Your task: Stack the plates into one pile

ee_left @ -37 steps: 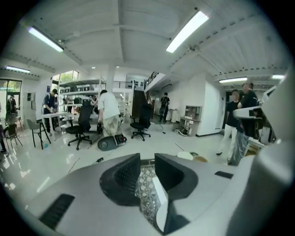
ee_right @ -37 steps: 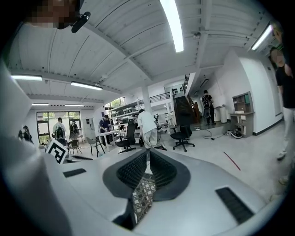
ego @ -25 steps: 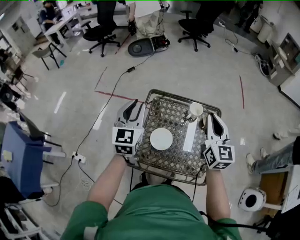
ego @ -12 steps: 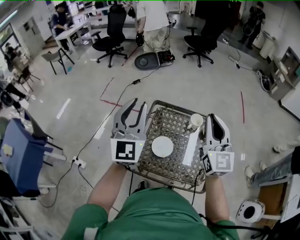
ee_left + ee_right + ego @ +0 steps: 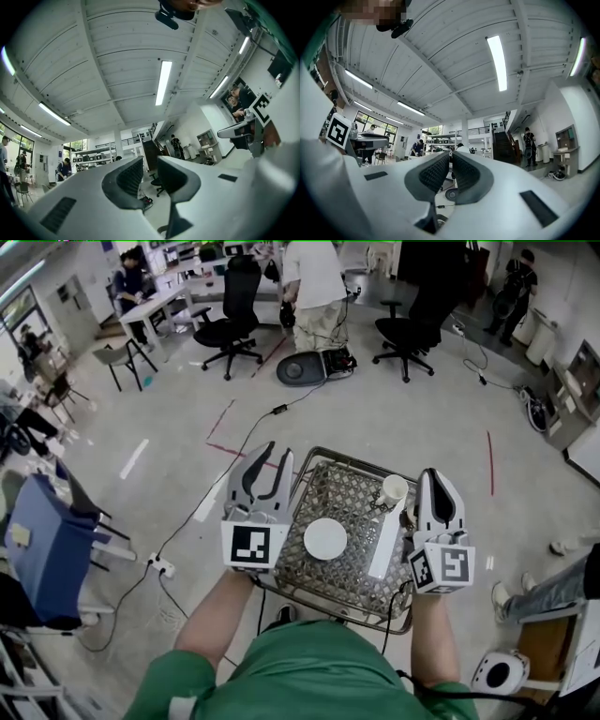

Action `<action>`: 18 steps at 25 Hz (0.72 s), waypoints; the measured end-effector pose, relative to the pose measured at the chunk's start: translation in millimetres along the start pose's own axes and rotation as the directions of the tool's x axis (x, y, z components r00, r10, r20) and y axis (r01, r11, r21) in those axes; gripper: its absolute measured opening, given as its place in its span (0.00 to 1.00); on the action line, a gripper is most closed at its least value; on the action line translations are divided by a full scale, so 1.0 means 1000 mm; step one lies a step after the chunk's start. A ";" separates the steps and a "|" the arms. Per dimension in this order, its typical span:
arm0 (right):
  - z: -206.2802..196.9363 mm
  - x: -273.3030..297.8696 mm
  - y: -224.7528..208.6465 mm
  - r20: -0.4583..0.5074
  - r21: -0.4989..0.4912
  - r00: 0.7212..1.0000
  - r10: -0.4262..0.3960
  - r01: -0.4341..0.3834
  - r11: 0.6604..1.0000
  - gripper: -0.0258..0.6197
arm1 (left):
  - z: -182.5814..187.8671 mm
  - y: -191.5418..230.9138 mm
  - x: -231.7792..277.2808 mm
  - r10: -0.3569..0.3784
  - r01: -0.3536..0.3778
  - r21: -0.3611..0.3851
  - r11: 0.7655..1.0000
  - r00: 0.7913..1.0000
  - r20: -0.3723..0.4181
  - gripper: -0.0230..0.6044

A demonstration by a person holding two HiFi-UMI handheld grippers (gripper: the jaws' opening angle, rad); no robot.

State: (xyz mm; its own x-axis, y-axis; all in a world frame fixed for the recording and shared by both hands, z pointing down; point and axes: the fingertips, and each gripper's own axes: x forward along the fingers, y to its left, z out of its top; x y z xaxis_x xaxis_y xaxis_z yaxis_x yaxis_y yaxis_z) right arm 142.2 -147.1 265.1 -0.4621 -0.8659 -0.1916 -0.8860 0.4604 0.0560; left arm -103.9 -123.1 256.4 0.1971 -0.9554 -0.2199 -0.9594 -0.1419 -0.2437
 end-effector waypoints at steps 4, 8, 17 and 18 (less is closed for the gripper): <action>-0.004 0.004 -0.005 -0.001 -0.007 1.000 0.022 -0.022 1.000 0.10 | -0.002 -0.004 0.005 0.009 -0.009 -0.004 1.000 1.000 -0.007 0.20; -0.005 0.009 -0.010 -0.004 -0.010 0.999 0.047 -0.047 0.999 0.10 | 0.001 -0.007 0.011 0.019 -0.019 0.002 1.000 1.000 -0.024 0.20; -0.018 0.010 -0.027 -0.023 0.007 0.998 0.066 -0.065 0.998 0.10 | -0.007 -0.017 0.013 0.056 -0.056 0.005 0.998 0.997 -0.052 0.20; -0.018 0.010 -0.030 -0.022 0.009 0.997 0.068 -0.068 0.998 0.10 | -0.006 -0.019 0.014 0.058 -0.058 0.006 0.998 0.997 -0.052 0.20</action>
State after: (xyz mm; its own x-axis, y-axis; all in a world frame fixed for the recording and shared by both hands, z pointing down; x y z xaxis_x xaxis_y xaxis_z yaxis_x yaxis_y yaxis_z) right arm 163.4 -172.6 278.9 -0.5222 -0.8366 -0.1654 -0.8521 0.5199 0.0602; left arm -84.3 -135.5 263.8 0.1298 -0.9743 -0.1839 -0.9680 -0.0844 -0.2362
